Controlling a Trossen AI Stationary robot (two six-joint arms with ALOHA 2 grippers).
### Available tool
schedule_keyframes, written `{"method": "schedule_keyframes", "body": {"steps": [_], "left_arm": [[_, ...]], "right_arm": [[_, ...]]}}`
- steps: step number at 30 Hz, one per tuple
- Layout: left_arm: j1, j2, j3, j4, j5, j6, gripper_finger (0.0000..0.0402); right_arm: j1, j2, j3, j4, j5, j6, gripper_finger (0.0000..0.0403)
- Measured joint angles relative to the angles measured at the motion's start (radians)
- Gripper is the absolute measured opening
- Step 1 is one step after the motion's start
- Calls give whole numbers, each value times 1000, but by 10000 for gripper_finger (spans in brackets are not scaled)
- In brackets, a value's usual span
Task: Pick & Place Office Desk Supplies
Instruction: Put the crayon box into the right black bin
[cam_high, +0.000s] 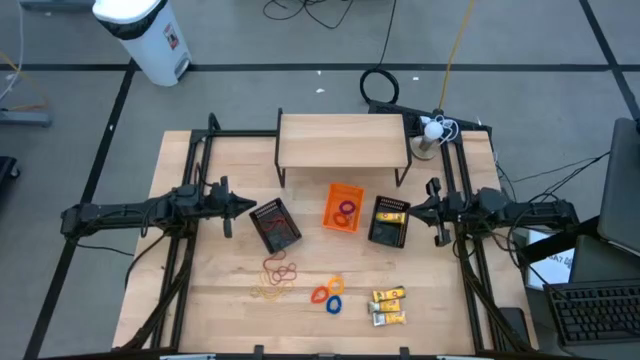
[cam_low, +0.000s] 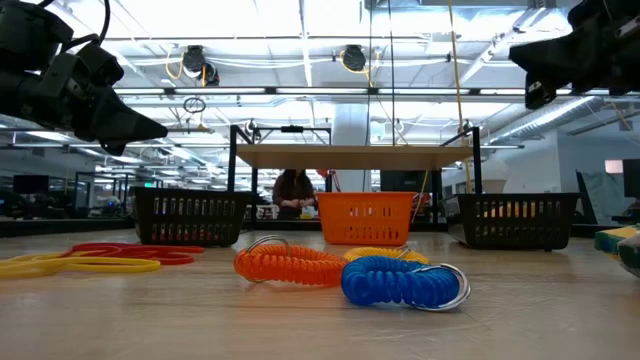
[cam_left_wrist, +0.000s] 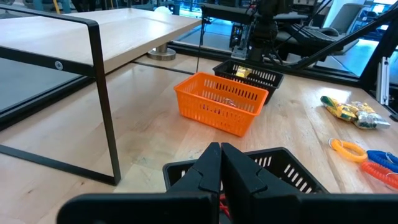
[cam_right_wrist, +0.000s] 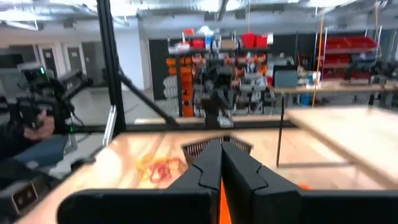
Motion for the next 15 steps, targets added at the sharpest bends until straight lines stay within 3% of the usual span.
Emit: {"method": "schedule_keyframes", "body": {"steps": [15], "left_arm": [[0, 0, 0, 0, 0, 0, 10]], "right_arm": [[0, 0, -60, 0, 0, 27, 0]]}}
